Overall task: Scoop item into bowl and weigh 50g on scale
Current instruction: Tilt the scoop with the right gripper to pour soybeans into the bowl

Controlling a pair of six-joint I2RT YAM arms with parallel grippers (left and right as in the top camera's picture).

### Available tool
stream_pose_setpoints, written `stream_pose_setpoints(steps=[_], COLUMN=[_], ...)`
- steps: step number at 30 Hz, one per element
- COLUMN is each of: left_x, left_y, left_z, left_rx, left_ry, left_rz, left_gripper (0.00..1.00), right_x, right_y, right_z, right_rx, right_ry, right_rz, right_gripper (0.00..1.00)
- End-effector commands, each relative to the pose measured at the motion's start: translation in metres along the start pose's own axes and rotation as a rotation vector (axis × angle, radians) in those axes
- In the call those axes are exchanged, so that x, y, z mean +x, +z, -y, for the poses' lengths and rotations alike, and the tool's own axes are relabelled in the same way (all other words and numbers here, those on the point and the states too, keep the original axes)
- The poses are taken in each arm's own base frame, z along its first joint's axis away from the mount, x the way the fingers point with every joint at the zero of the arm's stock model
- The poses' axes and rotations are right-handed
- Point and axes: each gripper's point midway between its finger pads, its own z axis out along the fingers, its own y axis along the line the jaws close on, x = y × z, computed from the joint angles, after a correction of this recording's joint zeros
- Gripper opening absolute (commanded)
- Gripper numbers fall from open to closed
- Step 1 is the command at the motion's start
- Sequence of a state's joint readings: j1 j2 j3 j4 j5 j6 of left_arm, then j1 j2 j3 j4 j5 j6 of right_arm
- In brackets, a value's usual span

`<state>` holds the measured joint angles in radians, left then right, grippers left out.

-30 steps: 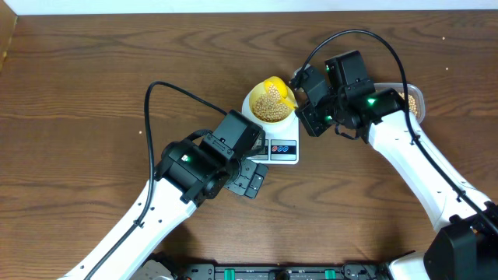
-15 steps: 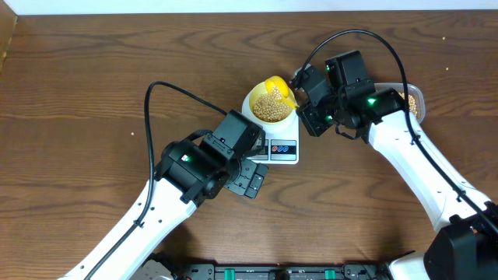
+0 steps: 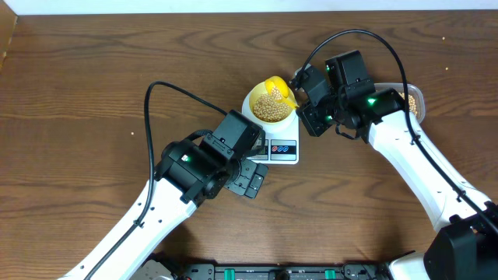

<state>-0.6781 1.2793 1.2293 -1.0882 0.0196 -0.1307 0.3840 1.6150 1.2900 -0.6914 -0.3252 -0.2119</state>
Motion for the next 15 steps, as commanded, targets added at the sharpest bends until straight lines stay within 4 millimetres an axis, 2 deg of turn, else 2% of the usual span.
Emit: stream_pose_setpoints(steps=[1, 8, 15], left_x=[-0.007, -0.007, -0.007], left_y=[-0.007, -0.007, -0.007], left_z=[0.0, 0.0, 0.0], left_rx=[-0.006, -0.006, -0.006], left_ry=[0.006, 0.006, 0.006], left_rz=[0.03, 0.03, 0.03], left_gripper=[0.94, 0.94, 0.94], right_x=[-0.008, -0.007, -0.009], right_y=[-0.001, -0.001, -0.004], right_z=[-0.005, -0.006, -0.015], right_rx=[-0.022, -0.029, -0.113], right_ry=[-0.002, 0.011, 0.057], right_rz=[0.015, 0.012, 0.031], right_gripper=[0.01, 0.01, 0.01])
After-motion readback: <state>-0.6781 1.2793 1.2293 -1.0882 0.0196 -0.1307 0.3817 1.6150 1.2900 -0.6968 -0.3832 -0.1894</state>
